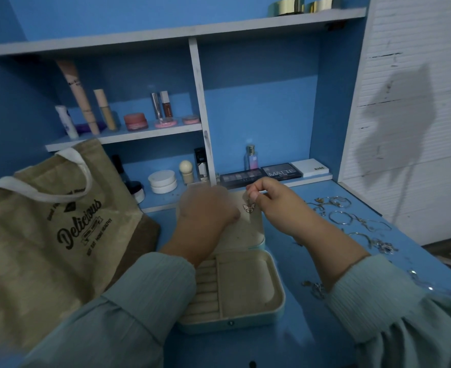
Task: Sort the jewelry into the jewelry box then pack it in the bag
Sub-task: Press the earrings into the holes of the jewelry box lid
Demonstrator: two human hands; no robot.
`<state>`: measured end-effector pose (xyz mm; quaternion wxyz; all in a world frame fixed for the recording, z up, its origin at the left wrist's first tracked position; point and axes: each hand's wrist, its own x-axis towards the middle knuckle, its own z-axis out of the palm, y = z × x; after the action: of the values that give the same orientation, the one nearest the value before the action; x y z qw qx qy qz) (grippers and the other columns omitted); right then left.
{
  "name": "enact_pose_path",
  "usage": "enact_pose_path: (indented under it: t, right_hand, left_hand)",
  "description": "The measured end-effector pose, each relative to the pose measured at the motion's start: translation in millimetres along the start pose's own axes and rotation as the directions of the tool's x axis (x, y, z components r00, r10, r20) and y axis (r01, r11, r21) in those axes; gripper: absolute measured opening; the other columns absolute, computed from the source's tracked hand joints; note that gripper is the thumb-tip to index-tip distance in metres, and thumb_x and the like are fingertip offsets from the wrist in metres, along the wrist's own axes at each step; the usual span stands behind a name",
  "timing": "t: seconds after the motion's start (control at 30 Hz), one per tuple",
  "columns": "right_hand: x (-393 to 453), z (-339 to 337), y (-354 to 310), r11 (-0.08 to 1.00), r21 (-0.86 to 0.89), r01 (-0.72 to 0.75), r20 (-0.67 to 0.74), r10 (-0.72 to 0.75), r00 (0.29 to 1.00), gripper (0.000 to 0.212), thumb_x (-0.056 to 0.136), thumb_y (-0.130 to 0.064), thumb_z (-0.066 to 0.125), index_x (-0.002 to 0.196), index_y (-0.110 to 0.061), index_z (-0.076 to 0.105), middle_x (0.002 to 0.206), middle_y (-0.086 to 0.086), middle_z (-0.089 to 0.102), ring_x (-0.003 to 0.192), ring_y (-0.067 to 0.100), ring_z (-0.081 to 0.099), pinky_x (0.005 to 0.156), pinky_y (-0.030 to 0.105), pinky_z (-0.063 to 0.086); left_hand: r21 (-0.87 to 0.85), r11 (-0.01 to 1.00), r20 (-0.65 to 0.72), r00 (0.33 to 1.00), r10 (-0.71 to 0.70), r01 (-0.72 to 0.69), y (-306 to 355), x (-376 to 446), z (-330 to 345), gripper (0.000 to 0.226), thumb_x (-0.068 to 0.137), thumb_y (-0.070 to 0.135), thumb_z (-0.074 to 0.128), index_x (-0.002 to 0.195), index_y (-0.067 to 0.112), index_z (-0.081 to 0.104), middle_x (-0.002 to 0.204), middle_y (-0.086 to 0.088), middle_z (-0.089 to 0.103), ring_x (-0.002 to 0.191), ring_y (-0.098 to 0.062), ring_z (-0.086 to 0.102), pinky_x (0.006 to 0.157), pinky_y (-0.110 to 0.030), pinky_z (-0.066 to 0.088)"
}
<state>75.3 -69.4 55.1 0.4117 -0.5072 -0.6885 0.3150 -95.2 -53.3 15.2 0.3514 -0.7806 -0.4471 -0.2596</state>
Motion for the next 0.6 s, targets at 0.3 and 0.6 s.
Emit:
enact_pose_path:
  t: [0.3, 0.6]
  right_hand:
    - [-1.2, 0.2, -1.7, 1.000, -0.002, 0.000, -0.007, 0.000, 1.000, 0.013, 0.097, -0.015, 0.044, 0.093, -0.011, 0.056, 0.106, 0.003, 0.060, 0.086, 0.012, 0.052, 0.065, 0.011, 0.035]
    - [0.3, 0.6, -0.8, 1.000, -0.014, -0.012, -0.002, 0.012, 1.000, 0.013, 0.097, -0.017, 0.043, 0.089, -0.015, 0.054, 0.106, 0.003, 0.059, 0.083, 0.010, 0.051, 0.064, 0.017, 0.037]
  left_hand:
    - [-0.013, 0.999, 0.057, 0.997, -0.044, 0.045, 3.6, -3.1, -2.7, 0.028, 0.071, 0.039, 0.041, 0.077, 0.036, 0.068, 0.102, 0.001, 0.038, 0.098, -0.023, 0.037, 0.082, -0.036, 0.021]
    - [-0.041, 0.998, 0.113, 0.992, 0.059, -0.055, -4.5, 2.9, -2.6, 0.023, 0.076, 0.031, 0.043, 0.076, 0.031, 0.065, 0.082, 0.008, 0.060, 0.089, -0.015, 0.044, 0.077, -0.033, 0.022]
